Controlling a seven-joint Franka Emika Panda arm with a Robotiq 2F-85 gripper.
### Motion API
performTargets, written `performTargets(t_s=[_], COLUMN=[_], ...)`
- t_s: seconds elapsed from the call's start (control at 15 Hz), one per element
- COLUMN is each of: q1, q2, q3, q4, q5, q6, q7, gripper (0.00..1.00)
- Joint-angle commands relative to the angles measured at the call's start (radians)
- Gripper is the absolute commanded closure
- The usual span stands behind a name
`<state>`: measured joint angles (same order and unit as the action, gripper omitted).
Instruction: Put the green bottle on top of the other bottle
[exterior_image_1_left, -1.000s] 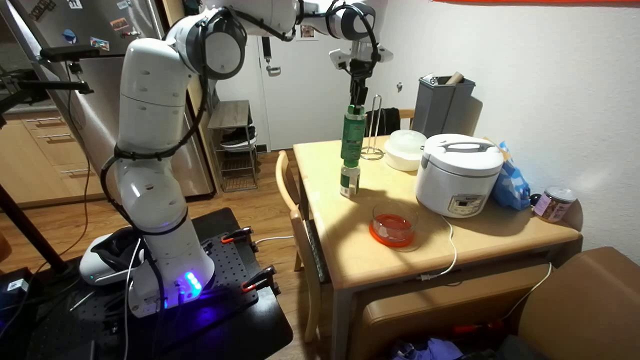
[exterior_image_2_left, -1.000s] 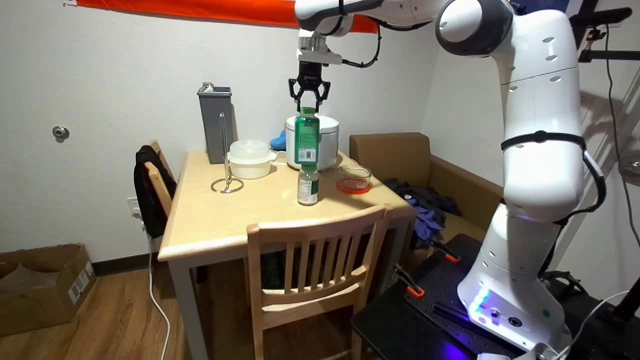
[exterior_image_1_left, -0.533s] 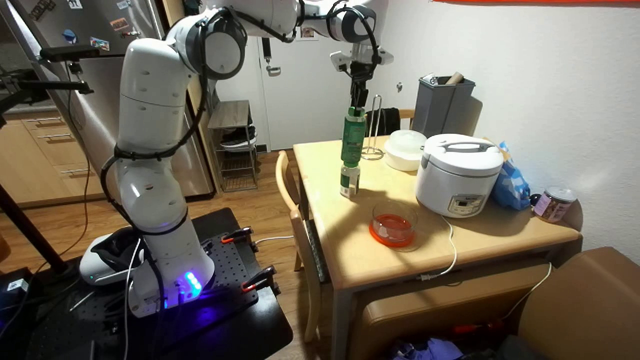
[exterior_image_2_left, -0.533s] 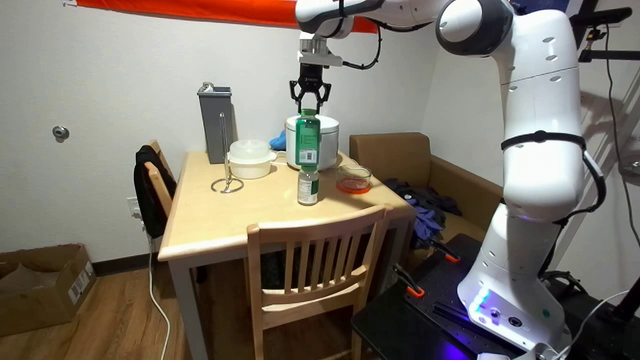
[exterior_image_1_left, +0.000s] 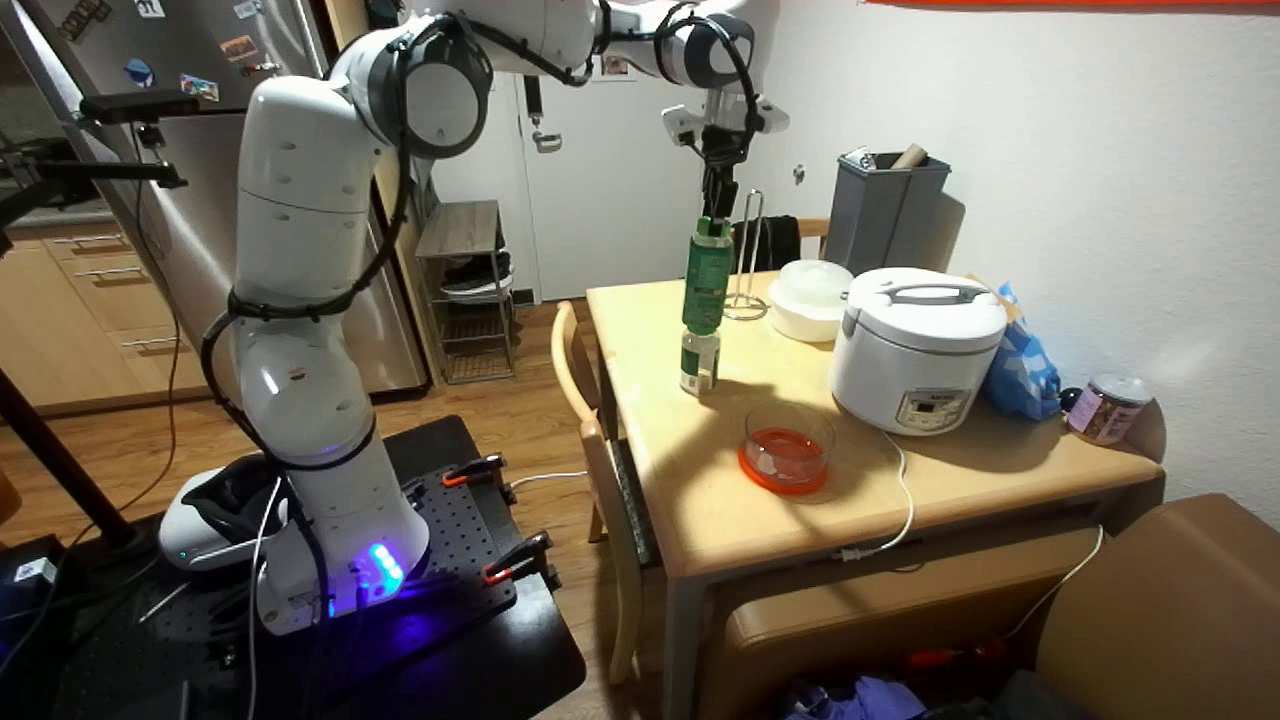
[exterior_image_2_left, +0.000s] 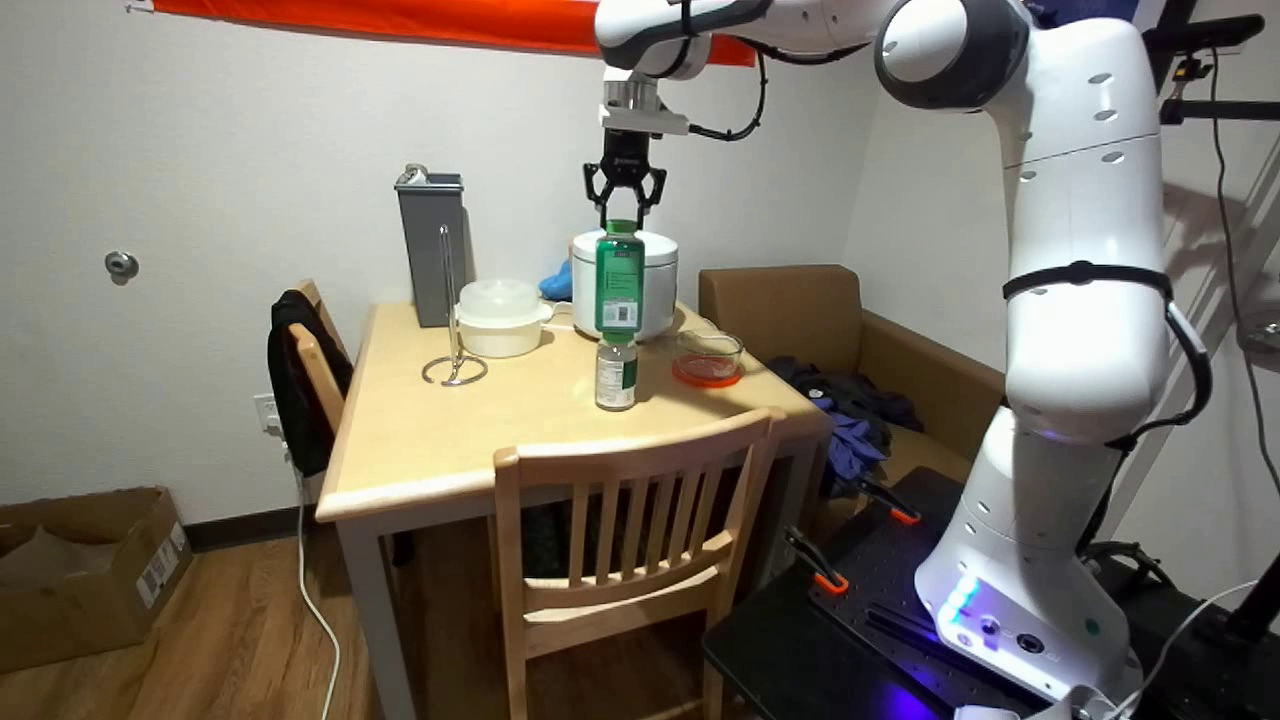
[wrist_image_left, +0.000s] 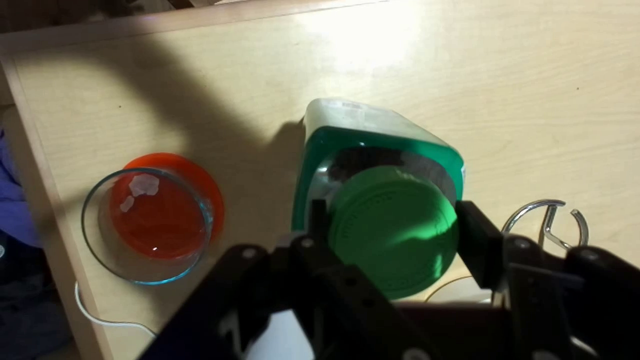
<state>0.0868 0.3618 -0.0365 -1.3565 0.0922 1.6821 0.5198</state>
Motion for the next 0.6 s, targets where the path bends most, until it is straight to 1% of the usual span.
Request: performTargets(t_s=[0.0,0.53], q1=[-0.004,-0.003], q2=[-0.046,-0.046], q3=[0.002,0.004], q4=[-0.053,-0.058], q5=[0.010,0.012], q6=[0.026,0.029], q7=[0.026,0.026], gripper=[0.61,0.61])
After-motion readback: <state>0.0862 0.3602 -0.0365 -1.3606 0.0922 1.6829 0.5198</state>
